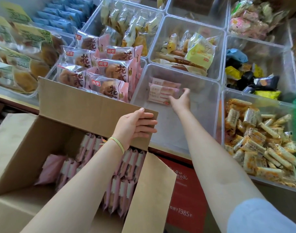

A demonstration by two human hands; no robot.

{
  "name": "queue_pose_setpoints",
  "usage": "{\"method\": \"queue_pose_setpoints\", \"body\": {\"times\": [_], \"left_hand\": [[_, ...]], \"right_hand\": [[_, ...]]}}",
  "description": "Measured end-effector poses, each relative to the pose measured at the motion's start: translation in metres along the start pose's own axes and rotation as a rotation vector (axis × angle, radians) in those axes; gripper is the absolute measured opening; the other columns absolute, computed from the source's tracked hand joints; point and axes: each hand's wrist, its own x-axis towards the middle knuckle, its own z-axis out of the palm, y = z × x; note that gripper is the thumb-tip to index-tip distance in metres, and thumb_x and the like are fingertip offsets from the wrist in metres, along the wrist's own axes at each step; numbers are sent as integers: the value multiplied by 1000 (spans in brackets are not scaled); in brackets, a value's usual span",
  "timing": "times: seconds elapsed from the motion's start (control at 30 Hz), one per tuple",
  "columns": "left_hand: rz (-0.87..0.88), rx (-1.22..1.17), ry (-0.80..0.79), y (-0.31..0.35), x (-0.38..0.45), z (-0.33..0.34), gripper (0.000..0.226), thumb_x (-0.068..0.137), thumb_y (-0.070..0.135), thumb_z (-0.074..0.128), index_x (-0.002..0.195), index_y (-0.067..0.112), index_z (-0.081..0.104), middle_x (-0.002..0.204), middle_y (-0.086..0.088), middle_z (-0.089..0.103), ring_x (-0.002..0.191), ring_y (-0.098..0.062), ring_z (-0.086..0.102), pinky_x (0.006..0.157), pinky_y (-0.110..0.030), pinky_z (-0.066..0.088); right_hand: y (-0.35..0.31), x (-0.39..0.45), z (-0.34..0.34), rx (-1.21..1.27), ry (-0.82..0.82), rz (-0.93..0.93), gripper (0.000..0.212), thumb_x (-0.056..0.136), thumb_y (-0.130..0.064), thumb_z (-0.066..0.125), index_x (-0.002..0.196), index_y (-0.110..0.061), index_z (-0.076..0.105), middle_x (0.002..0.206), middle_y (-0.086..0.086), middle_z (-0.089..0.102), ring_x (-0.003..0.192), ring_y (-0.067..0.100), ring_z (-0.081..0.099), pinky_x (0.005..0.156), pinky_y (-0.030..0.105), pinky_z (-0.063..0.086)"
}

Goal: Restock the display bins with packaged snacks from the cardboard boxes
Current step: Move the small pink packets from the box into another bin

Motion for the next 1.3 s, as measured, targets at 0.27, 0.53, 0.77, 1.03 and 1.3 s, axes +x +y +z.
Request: {"method": "queue_pose_setpoints", "body": {"times": [0.27,0.53,0.77,1.03,1.3], "left_hand": [[18,1,4,-1,-1,2,36,102,35,49,108,7,70,98,-13,76,86,-32,74,65,-32,58],[18,18,-27,-5,-31,-15,35,100,31,49,106,6,72,99,-12,76,93,-31,73,86,-39,54],[50,220,175,-55,-77,-105,21,94,16,53,86,13,72,72,0,73,70,-16,70,72,-35,53],[185,1402,331,-121,-122,-248,44,96,46,32,103,20,67,103,-8,71,99,-32,66,74,-35,49],[313,1434,362,-139,-129,-318,56,82,46,22,67,13,65,67,-7,68,63,-33,67,49,-29,41]], "right_hand": [[-1,-21,-17,31,-37,-57,27,91,-17,61,117,-15,57,126,7,61,104,19,59,90,33,51],[-70,-188,-62,230,-137,-320,20,99,-10,47,90,-9,65,77,12,68,59,21,66,50,31,50],[-74,-313,12,164,-443,-211,28,97,-16,51,70,-10,57,67,10,67,55,27,65,54,28,50],[-4,-312,193,-143,-568,241,33,98,-23,50,129,-11,55,100,4,60,84,19,57,78,36,48],[-20,-287,272,-271,-490,90,46,94,-21,44,139,-28,50,122,9,63,86,25,63,67,28,51]]}}
